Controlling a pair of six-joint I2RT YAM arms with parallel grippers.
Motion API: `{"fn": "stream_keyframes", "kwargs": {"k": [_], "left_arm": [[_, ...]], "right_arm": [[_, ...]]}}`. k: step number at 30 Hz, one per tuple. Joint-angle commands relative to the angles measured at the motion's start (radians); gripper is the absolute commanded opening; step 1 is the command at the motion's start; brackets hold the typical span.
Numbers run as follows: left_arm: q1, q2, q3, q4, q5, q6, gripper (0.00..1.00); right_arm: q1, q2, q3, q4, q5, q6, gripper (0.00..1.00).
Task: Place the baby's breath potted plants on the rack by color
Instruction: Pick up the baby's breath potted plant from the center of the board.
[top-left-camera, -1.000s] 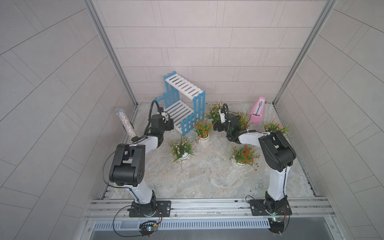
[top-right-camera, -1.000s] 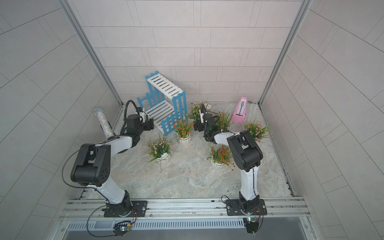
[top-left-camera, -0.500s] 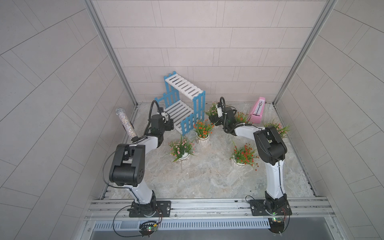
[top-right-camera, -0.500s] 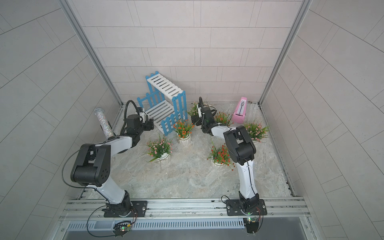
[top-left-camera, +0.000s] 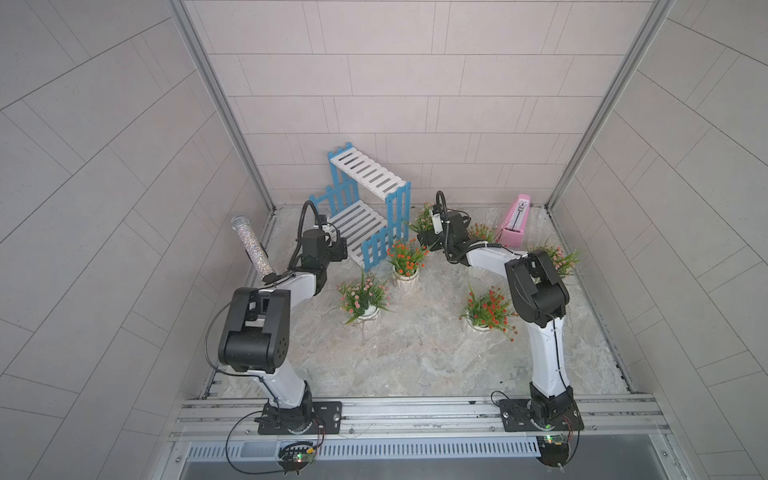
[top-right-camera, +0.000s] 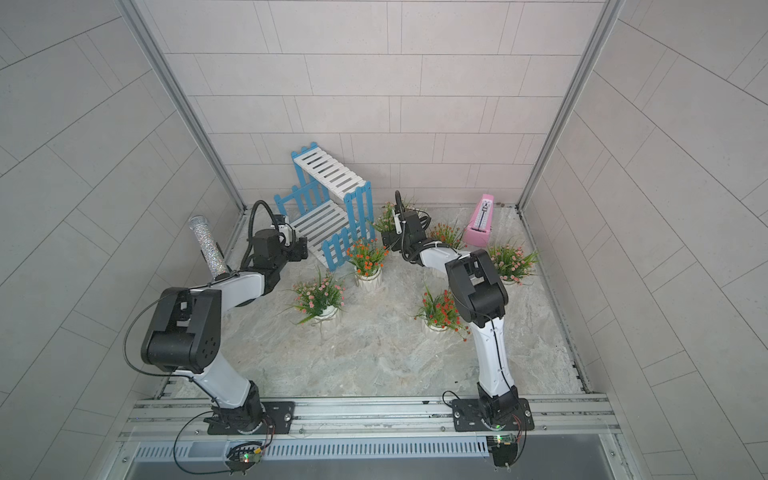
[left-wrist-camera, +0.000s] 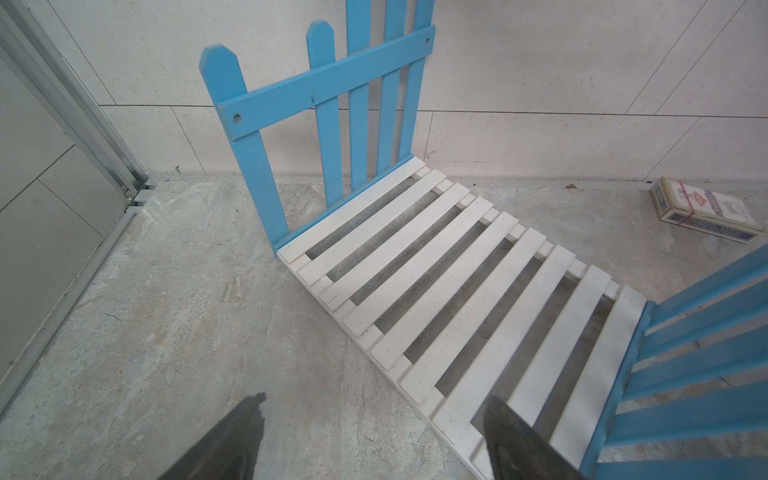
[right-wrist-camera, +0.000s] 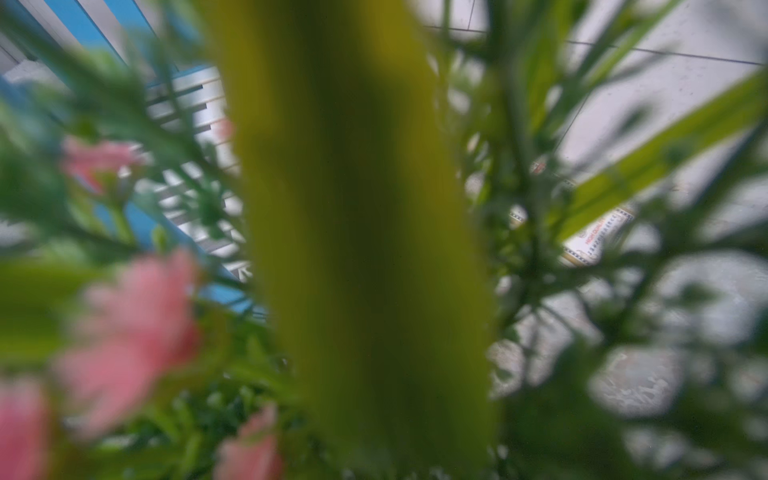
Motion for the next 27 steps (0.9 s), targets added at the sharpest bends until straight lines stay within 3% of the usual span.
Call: {"fn": "stream_keyframes", "kwargs": {"k": [1, 6, 13, 27], "left_arm": [[-0.005, -0.026, -0.015, 0.027, -0.003, 0.001, 0.86], [-0.005, -0.036, -0.024, 0.029, -0.003, 0.002, 0.86], [-0.005, -0.042, -0.023, 0.031, -0.003, -0.006, 0.86], [-0.006, -0.070, -0.047, 0.037, -0.013, -0.052, 0.86]], "right_arm": [[-0.002, 0.010, 0.002, -0.035, 0.013, -0.007, 0.94], [-0.002, -0.007, -0.025, 0.010, -0.001, -0.004, 0.83], [-0.002, -0.099, -0.127, 0.062, 0.017, -0.002, 0.79], [0.026, -0.512, -0.476, -0.009, 0.046, 0.083, 0.74]]}}
